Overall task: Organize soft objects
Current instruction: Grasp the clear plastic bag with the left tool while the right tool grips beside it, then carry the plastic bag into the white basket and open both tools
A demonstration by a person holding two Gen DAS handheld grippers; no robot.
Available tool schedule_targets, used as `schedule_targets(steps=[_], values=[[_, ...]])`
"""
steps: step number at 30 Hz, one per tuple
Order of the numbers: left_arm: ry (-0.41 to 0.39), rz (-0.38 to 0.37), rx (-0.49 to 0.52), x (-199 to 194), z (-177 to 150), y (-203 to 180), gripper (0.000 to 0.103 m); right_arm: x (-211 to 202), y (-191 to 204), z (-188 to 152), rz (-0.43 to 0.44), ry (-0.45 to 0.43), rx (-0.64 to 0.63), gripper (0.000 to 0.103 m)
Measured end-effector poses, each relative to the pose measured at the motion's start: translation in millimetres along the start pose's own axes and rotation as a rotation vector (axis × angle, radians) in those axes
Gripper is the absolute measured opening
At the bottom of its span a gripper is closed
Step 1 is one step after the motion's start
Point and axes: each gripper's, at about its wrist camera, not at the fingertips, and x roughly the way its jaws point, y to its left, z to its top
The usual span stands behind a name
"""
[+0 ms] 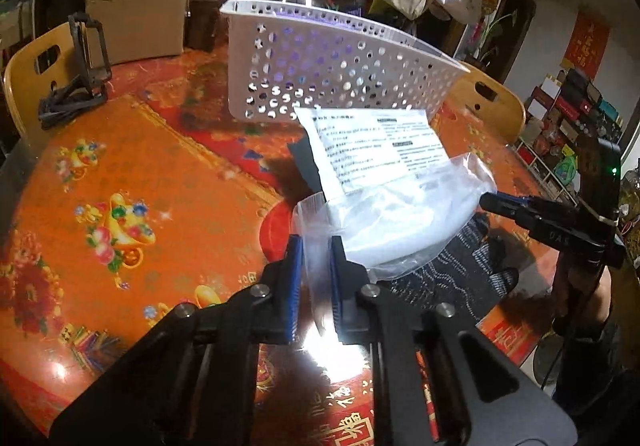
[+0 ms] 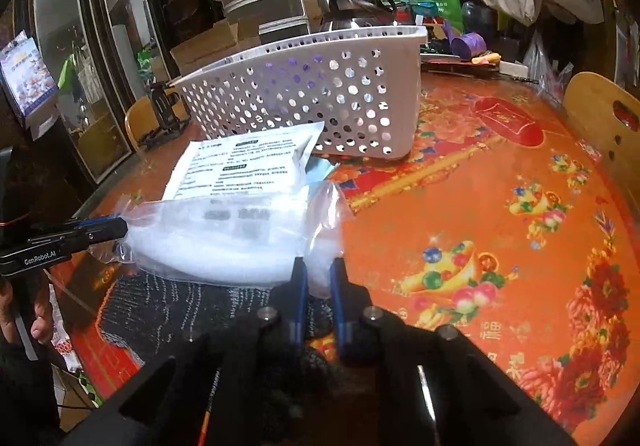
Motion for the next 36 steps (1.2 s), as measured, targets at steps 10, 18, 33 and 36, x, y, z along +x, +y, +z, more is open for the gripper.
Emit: schedule_targets(steps=[10, 18, 33, 36], values=[[-0.076, 0.000, 0.027, -24, 3, -7, 0.011, -28, 8, 0, -0.003, -0.061, -0.009, 0.008], [-0.133, -0.019, 0.046, -46, 9, -14, 0.011, -48, 12, 3, 0.004, -0.101, -0.009, 0.008], [-0.200, -0.036, 0.077, -71, 52, -25, 0.010, -80, 12, 48, 0.011, -0.180, -0.018, 0.008], [-0.212, -0.033, 0.082, -73, 71, -25, 0.010, -83, 13, 67, 0.010, -0.191, -0.026, 0.008]])
